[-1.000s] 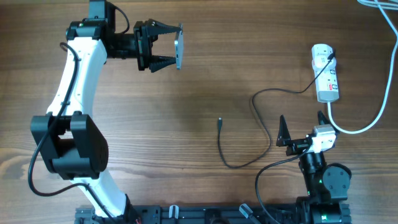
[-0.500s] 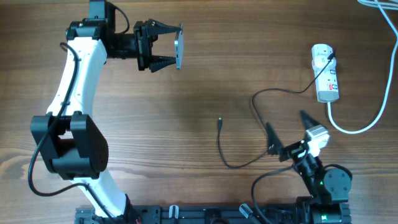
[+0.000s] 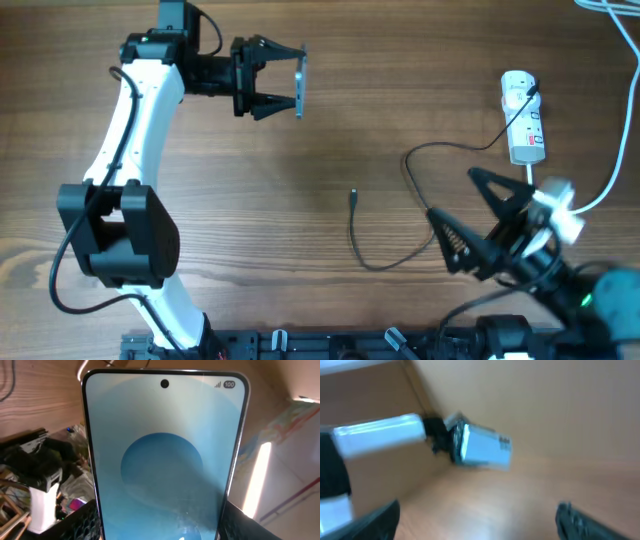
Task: Plug charger to phone and switch on socket
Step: 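Move the right gripper to the phone held by the left gripper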
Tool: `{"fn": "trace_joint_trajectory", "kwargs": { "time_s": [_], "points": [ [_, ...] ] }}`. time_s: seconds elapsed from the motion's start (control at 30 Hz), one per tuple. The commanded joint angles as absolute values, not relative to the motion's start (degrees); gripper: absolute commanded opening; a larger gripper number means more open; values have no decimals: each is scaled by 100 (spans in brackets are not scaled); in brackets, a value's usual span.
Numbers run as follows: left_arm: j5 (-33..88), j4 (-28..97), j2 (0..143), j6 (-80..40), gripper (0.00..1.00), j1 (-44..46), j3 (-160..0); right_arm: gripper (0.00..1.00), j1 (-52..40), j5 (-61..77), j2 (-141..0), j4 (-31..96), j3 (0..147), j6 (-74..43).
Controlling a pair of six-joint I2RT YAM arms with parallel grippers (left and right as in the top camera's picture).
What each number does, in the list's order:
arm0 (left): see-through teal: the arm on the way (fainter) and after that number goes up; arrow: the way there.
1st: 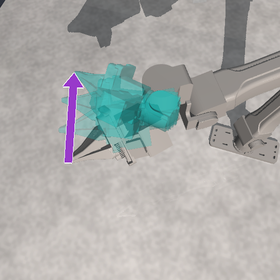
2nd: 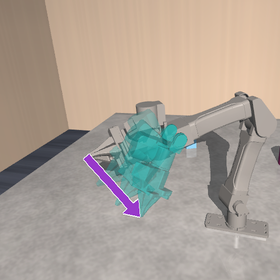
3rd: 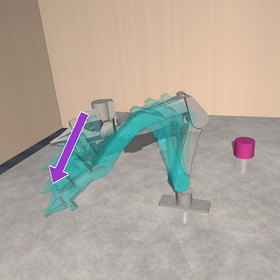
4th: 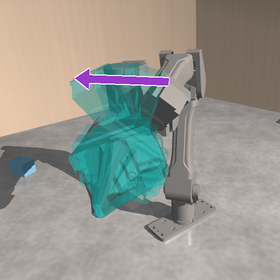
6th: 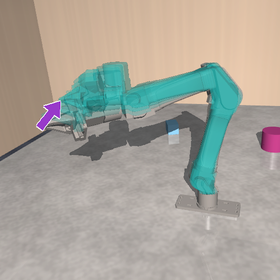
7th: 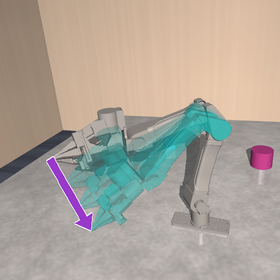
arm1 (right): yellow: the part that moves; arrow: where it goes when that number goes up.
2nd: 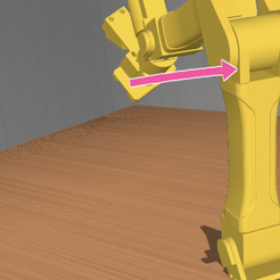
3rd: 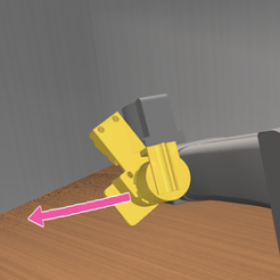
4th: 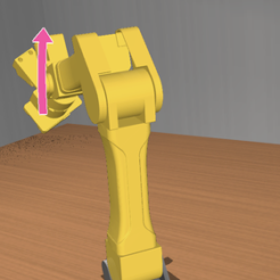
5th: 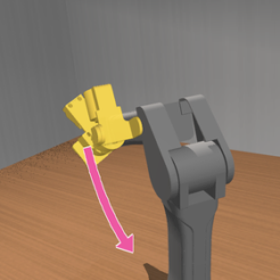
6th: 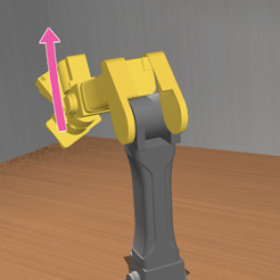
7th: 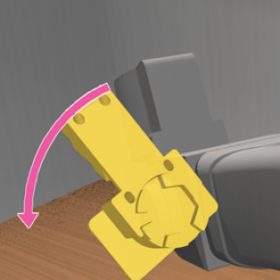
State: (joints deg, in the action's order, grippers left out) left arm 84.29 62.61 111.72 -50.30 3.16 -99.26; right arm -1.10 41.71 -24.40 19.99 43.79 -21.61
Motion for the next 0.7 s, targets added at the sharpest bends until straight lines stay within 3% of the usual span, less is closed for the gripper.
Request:
{"fn": "trace_joint_trajectory", "kwargs": {
  "time_s": [0.0,0.07,0.13,0.23,0.37,0.4,0.43,0.47,0.67],
  "points": [
    [8407,6243,10947,-5063,62,340,-9935,100,-106,4799,-3953,3409,6171,-1509],
    [8331,6241,10947,-5063,62,384,-9935,100,-106,6252,-4674,3450,6790,-2016],
    [8230,6243,10947,-5063,62,412,-9935,100,-110,7247,-5094,2552,6799,-2856],
    [8219,6243,10947,-5065,62,429,-9935,100,-233,7806,-5546,1428,6799,-3562],
    [8219,6241,10947,-5129,62,436,-9935,100,-1017,6073,-5588,2204,6858,-3551],
    [8215,6241,10947,-5151,62,436,-9935,99,-1376,5282,-5605,2698,6945,-3334],
    [8213,6241,10947,-5148,61,440,-9935,99,-2237,3374,-5833,3830,7343,-3017],
    [8106,6241,10947,-5151,61,440,-9935,99,-2845,2364,-6248,4545,7894,-2934],
    [7806,6243,10947,-5153,60,534,-9935,100,-4125,115,-7870,6423,9904,-2961]
  ]
}}
